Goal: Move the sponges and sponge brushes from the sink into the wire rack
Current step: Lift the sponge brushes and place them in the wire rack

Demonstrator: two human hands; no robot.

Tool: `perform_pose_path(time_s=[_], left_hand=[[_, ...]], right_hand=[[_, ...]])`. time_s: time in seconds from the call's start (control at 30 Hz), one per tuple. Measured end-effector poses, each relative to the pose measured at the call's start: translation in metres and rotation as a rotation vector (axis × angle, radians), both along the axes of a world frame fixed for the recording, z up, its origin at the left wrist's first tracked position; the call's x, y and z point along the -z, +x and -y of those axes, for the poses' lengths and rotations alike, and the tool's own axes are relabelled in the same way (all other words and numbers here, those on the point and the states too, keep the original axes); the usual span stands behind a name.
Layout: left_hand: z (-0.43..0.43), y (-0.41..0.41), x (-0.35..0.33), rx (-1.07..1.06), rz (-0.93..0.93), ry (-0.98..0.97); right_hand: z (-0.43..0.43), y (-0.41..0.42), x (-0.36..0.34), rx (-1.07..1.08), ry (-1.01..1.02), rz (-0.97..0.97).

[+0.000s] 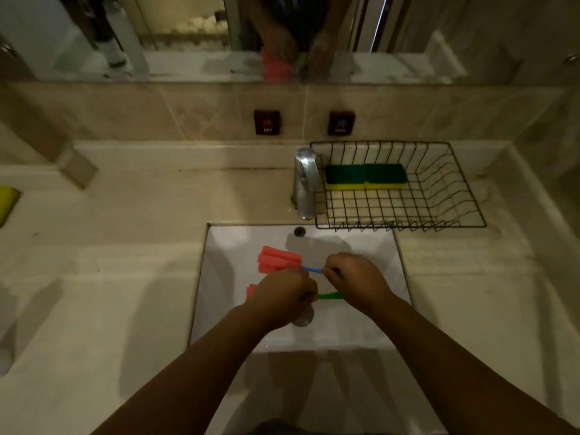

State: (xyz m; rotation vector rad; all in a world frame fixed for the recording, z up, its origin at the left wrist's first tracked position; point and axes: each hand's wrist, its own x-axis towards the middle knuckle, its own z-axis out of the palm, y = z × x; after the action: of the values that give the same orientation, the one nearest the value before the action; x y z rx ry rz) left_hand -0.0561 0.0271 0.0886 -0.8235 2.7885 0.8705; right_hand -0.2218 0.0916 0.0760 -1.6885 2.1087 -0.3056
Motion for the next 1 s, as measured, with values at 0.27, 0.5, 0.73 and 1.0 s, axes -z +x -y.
perform_pose_path(time_s=[0.27, 0.5, 0.73, 1.0], left_hand=[[0.03, -0.012, -0.051, 0.021, -0.15, -0.149], [0.05, -0.024, -0.089, 0.049, -0.21, -0.217], [0.065, -0.04, -0.12, 0.076, -0.231, -0.278], [0.067, -0.049, -0.125, 0.048, -0.317, -0.306]], right_hand=[[0.02, -0.017, -0.059, -0.001, -0.201, -0.041], [0.04, -0.029, -0.094, 0.009, -0.241, -0.086], [0.05, -0.04, -0.124, 0.043, -0.3, -0.147], [0.056, -0.053, -0.138, 0.05, -0.334, -0.152]])
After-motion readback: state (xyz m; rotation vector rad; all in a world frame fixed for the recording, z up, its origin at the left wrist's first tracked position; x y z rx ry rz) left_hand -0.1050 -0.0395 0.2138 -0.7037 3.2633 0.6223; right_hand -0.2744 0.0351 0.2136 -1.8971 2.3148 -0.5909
